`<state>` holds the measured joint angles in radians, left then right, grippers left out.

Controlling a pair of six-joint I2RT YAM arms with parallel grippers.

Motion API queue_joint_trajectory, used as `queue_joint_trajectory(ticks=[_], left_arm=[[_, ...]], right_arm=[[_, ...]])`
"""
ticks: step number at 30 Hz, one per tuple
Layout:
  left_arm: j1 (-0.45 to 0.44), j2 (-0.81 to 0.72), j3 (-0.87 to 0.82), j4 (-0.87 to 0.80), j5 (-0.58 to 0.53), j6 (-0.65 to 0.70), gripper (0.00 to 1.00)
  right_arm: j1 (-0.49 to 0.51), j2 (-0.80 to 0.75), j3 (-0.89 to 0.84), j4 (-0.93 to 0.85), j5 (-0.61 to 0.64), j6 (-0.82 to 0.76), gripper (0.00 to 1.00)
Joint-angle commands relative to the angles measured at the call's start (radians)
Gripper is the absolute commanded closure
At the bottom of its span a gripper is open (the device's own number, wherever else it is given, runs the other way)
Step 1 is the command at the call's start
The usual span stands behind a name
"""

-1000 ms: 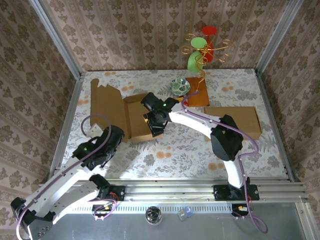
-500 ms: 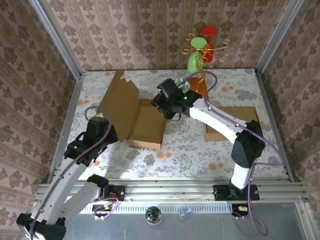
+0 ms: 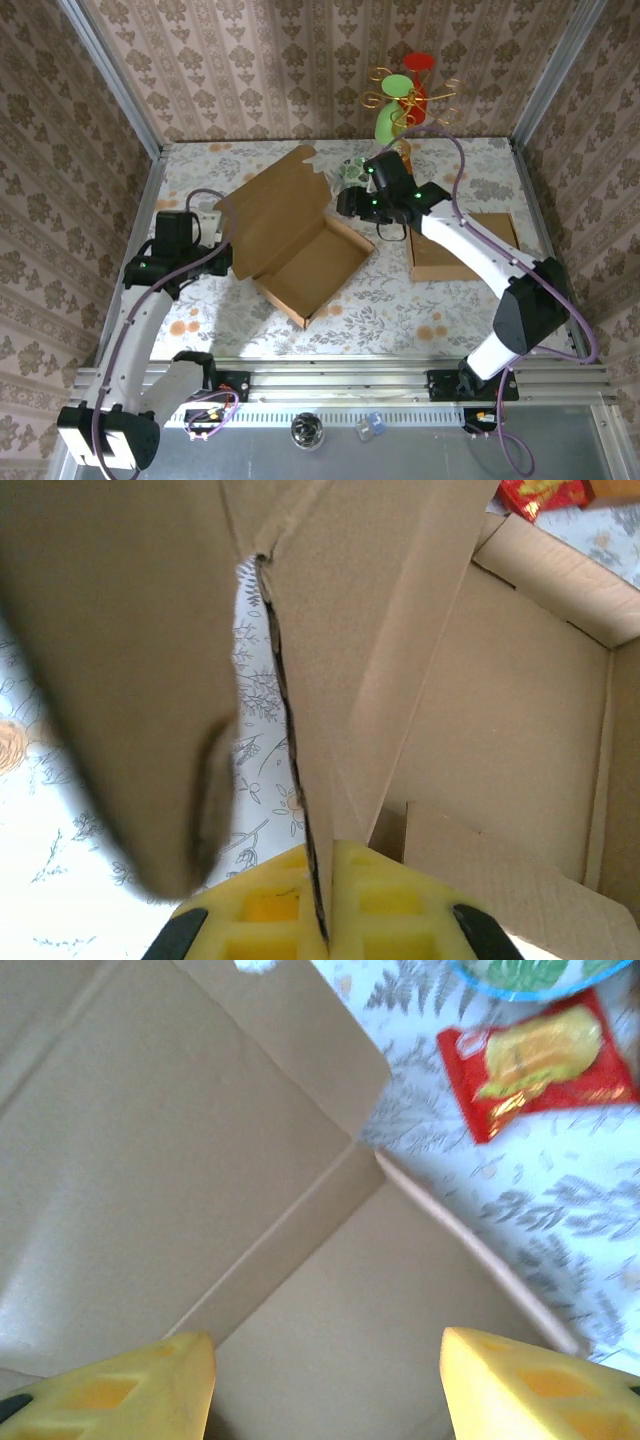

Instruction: Fold the paper box

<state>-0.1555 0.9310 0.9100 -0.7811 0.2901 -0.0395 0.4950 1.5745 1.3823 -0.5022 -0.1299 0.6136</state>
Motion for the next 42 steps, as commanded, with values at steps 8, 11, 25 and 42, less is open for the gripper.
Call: queue_joint_trajectory(ticks=[8,11,25,42], left_arm=[[0.007,0.032,0.027,0.099,0.153,0.292,1.0],[0.007,0.067,0.036,0.128,0.17,0.335,1.0],[0.012,0.261,0.122,0.137,0.29,0.641,1.0],[0.036,0.379,0.182,0.174,0.328,0.665,1.0]], right_arm=[[-0.141,-0.173,-0.203,0.196,-0.11,-0.264,0.35],[-0.154,-0.156,-0.193,0.182,-0.127,-0.275,0.36],[-0.227,-0.085,-0.288,0.327,-0.076,-0.42,0.35],[-0.133,-0.062,-0.406,0.113,-0.031,-0.269,0.47]])
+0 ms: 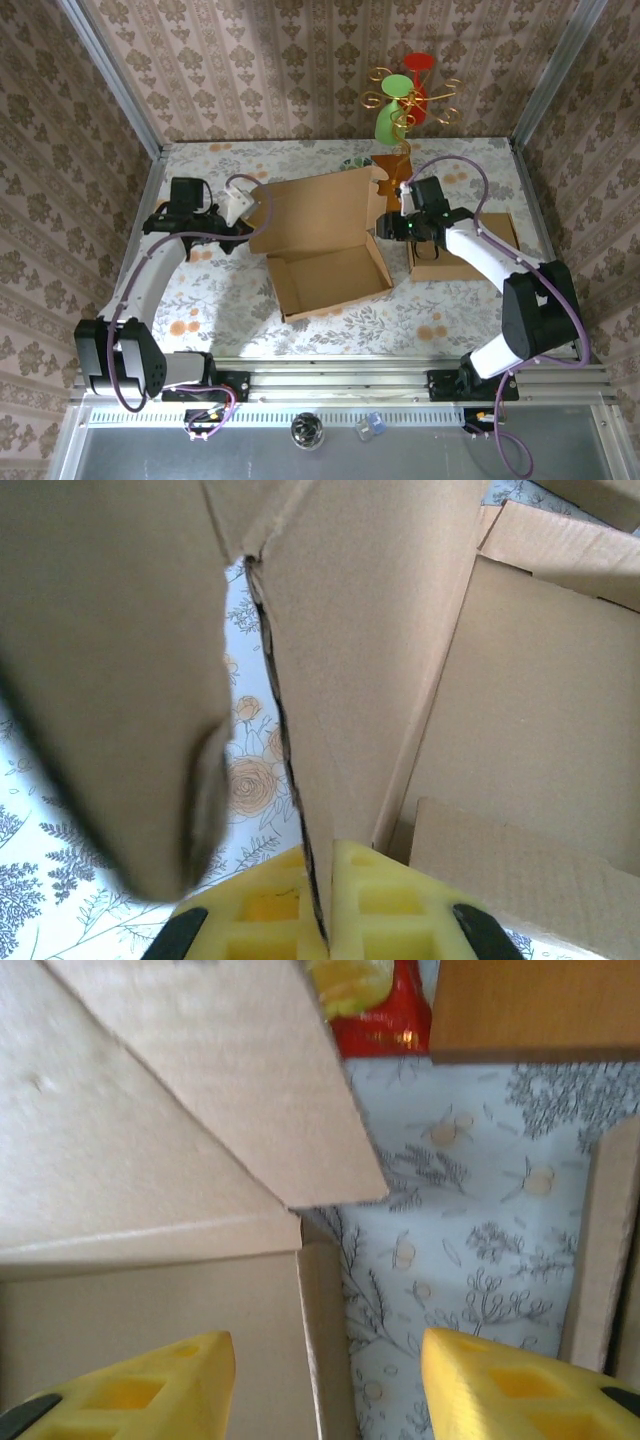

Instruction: Fold the paper box

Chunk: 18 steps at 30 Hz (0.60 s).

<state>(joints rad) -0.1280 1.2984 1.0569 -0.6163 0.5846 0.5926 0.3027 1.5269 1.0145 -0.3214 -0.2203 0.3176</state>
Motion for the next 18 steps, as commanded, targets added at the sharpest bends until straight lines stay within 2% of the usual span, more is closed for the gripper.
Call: queue_joint_trajectory(ticks=[1,6,10,18], left_arm=[[0.007,0.018,0.039,0.01,0.035,0.033,1.0],[0.008,0.034,0.04,0.023,0.032,0.027,1.0],[0.008,0.044,0.043,0.033,0.034,0.022,1.0],[0.008,0.056,0.042,0.054,0.038,0.001,1.0]], right_arm=[[0.081,-0.023,-0.062,-0.056,0.081,0.038,0.48],[0.117,0.019,-0.065,-0.102,0.168,0.075,0.55],[0.142,0.041,-0.051,-0.13,0.216,0.044,0.55],[0.18,0.115,-0.029,-0.131,0.22,0.067,0.69]])
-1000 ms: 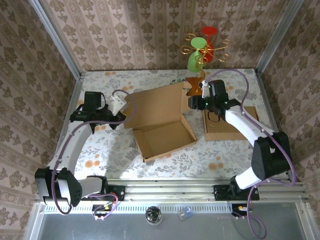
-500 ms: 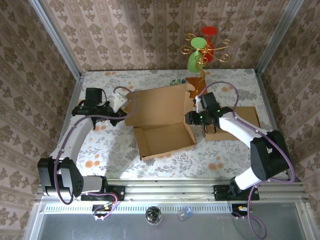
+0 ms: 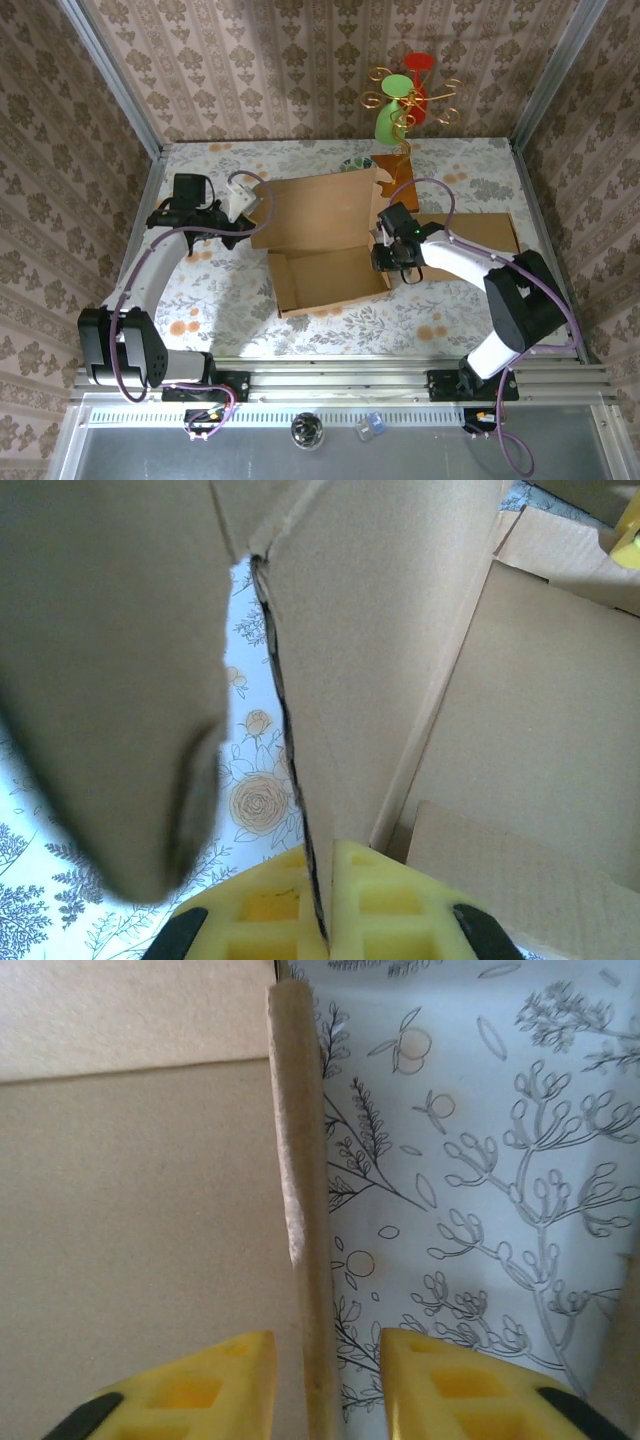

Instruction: Fold the paper box

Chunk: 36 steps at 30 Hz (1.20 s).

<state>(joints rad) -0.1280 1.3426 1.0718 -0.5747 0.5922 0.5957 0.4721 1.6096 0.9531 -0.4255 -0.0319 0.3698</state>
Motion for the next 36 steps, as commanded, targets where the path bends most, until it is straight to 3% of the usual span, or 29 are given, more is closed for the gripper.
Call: queue_joint_trajectory(ticks=[1,5,6,7,9,14,17,22,26,29,33,36], left_arm=[[0.007,0.012,0.027,0.016,0.031,-0.006,1.0],[0.007,0.012,0.014,0.051,0.019,-0.044,1.0],[0.007,0.012,0.007,0.066,0.012,-0.063,0.95],[0.008,0.008,0.0,0.089,0.003,-0.094,0.8],[0.007,-0.005,-0.017,0.127,-0.004,-0.147,0.73],[0.007,-0.064,-0.08,0.187,-0.019,-0.334,0.47],[0.008,-0.145,-0.13,0.189,-0.063,-0.476,0.38],[0.006,-0.348,-0.247,0.196,-0.081,-0.784,0.44],[-0.006,-0.452,-0.342,0.06,-0.118,-1.05,0.59],[-0.049,-0.438,-0.392,-0.026,-0.121,-1.143,0.64],[-0.136,-0.396,-0.44,0.062,-0.143,-1.204,0.63],[-0.142,-0.327,-0.462,0.144,-0.125,-1.25,0.63]], right_arm=[[0.014,0.042,0.035,-0.03,0.032,0.02,0.71],[0.022,0.07,0.048,-0.036,0.053,0.038,0.82],[0.024,0.074,0.049,-0.034,0.055,0.045,0.86],[0.025,0.076,0.048,-0.032,0.059,0.055,0.91],[0.029,0.07,0.039,-0.019,0.07,0.078,0.99],[0.05,0.042,0.011,0.006,0.129,0.132,1.0],[0.052,0.05,0.014,0.0,0.133,0.16,1.0],[0.066,0.051,0.01,0.016,0.143,0.172,1.0],[0.074,0.057,0.014,0.024,0.145,0.17,1.0],[0.081,0.059,0.011,0.032,0.145,0.167,1.0],[0.087,0.06,0.004,0.041,0.144,0.169,1.0],[0.091,0.059,0.0,0.045,0.144,0.169,1.0]])
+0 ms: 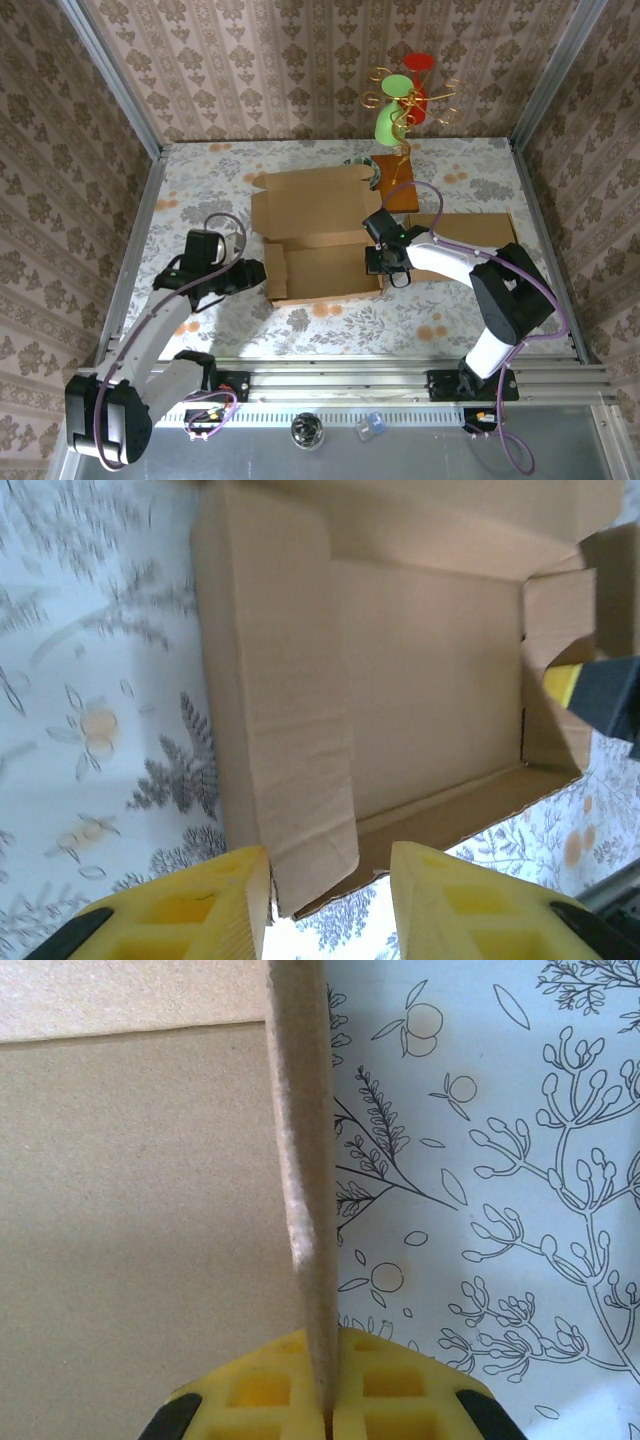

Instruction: Fold the paper box

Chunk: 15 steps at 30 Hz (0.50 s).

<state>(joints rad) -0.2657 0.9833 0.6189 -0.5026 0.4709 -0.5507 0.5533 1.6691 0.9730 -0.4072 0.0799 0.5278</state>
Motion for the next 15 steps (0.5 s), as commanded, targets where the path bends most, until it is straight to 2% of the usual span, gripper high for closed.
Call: queue_joint_trajectory(ticks=[1,7,15], left_arm=[[-0.004,0.056,-0.018,0.1,0.0,-0.116,0.64],[0.044,0.146,-0.056,0.248,-0.026,-0.154,0.68],[0.099,0.264,-0.123,0.455,0.07,-0.205,0.71]], right_arm=[[0.01,0.0,-0.02,0.027,0.033,0.011,1.0],[0.01,-0.003,-0.026,0.029,0.028,0.01,1.0],[0.01,0.001,-0.028,0.031,0.021,0.016,1.0]])
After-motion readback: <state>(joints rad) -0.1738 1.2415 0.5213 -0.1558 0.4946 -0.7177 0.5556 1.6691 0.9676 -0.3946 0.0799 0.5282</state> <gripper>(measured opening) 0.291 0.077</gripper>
